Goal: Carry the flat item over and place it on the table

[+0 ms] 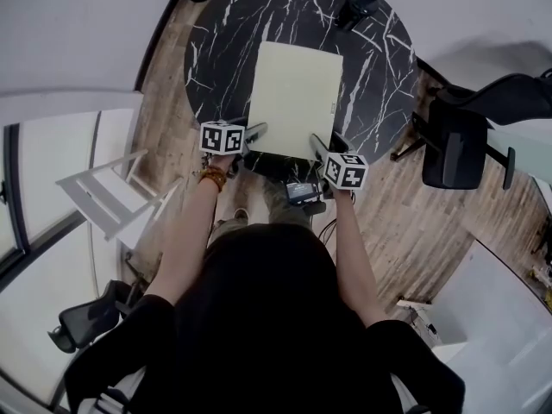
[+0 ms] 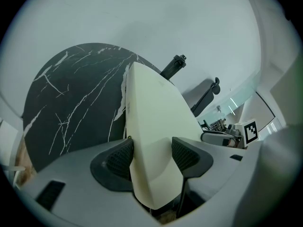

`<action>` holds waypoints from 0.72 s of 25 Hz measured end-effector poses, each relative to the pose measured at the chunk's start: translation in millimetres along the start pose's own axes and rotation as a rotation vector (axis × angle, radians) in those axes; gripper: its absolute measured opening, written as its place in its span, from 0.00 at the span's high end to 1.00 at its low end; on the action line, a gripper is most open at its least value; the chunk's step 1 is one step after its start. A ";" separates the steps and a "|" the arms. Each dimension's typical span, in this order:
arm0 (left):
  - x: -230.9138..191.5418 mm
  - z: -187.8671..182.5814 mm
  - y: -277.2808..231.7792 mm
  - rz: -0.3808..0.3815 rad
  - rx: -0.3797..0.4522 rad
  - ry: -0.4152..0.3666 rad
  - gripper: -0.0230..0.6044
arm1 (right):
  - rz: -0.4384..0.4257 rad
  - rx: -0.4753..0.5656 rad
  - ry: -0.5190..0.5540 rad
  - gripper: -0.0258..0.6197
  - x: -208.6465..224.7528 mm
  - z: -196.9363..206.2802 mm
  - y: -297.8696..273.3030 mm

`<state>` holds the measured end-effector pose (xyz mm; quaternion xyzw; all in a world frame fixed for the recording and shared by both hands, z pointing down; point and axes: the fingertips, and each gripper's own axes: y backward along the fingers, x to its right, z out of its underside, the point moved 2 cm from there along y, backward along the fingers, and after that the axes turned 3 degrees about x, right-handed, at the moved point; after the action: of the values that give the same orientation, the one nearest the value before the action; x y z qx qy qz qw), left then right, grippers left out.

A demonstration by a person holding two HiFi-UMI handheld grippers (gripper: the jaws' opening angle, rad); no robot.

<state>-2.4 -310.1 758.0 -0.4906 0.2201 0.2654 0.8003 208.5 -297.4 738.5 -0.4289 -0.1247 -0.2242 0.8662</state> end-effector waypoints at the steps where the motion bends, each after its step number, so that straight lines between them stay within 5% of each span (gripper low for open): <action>1: 0.2 1.8 -1.3 -0.001 -0.004 0.003 0.54 | 0.002 -0.006 0.004 0.54 1.4 1.2 -0.1; 11: -0.9 6.4 -4.4 -0.043 -0.014 -0.033 0.53 | 0.039 -0.063 0.034 0.54 4.8 11.5 -6.1; 18: 2.0 9.4 1.2 0.010 0.034 -0.046 0.52 | 0.029 -0.081 0.019 0.54 6.4 16.4 -6.4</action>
<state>-0.8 -300.8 760.0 -0.4693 0.2086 0.2771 0.8121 210.4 -289.4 755.3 -0.4634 -0.1012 -0.2204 0.8523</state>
